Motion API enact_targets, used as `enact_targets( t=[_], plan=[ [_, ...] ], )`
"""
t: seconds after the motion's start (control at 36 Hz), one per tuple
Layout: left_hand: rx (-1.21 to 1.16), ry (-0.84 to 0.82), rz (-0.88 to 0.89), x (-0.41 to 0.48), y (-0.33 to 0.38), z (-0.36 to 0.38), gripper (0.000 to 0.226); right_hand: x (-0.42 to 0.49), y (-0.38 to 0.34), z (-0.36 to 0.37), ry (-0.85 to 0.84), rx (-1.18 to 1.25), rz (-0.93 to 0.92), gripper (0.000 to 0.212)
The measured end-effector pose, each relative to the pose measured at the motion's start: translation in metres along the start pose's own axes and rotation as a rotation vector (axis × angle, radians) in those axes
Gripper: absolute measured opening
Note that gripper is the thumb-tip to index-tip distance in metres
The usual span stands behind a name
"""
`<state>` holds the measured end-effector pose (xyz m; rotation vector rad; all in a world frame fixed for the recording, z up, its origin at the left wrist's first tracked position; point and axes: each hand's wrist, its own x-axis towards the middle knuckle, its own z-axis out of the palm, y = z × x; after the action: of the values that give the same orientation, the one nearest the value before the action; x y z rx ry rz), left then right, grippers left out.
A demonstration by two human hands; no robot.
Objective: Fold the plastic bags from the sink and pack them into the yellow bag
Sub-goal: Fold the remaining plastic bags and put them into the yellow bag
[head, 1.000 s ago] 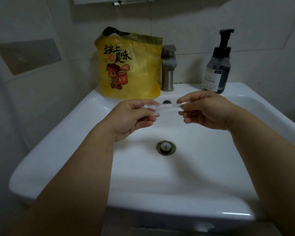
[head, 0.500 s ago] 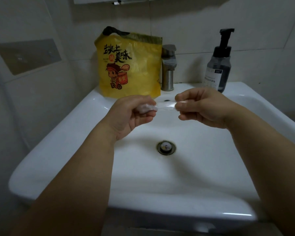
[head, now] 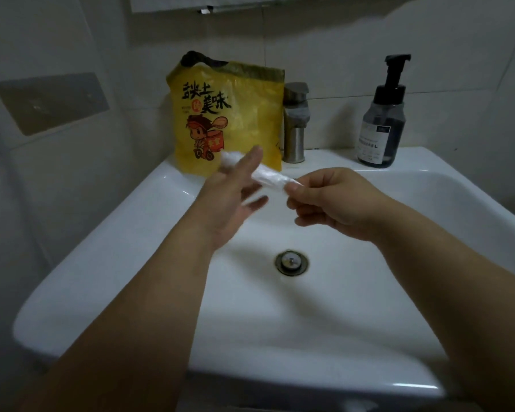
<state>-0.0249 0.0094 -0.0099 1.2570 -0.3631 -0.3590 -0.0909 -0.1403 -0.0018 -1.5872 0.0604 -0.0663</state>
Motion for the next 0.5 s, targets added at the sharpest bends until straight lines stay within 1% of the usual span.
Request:
enact_targets(
  t=[0.03, 0.06, 0.11, 0.14, 0.22, 0.31, 0.36, 0.42, 0.5],
  plan=[
    [0.054, -0.063, -0.061, -0.001, -0.003, 0.003, 0.062, 0.000, 0.001, 0.005, -0.024, 0.017, -0.019, 0.014],
    [0.150, -0.133, -0.105, -0.002, -0.007, 0.006, 0.066, 0.000, 0.003, 0.009, -0.054, 0.030, -0.032, 0.017],
    [0.275, -0.215, -0.145, -0.005, -0.015, 0.014, 0.056, 0.000, 0.007, 0.014, -0.090, 0.021, -0.042, 0.021],
    [0.282, -0.205, -0.149, -0.004, -0.017, 0.017, 0.051, 0.000, 0.008, 0.015, -0.095, 0.001, -0.042, 0.022],
    [0.332, -0.134, -0.109, -0.001, -0.019, 0.019, 0.040, 0.002, 0.010, 0.013, -0.098, -0.025, -0.038, 0.015],
    [0.252, -0.087, -0.073, 0.004, -0.015, 0.015, 0.042, 0.004, 0.008, 0.009, -0.082, -0.028, -0.021, 0.017],
    [0.168, 0.027, -0.025, 0.006, -0.010, 0.012, 0.043, 0.005, 0.006, 0.006, -0.076, -0.028, 0.003, 0.015],
    [0.182, 0.138, 0.027, 0.008, -0.009, 0.009, 0.042, 0.005, 0.005, 0.003, -0.085, -0.034, 0.024, 0.013],
    [0.177, 0.253, 0.093, 0.009, -0.009, 0.005, 0.029, 0.006, 0.004, -0.001, -0.080, -0.043, 0.038, 0.014]
  ],
)
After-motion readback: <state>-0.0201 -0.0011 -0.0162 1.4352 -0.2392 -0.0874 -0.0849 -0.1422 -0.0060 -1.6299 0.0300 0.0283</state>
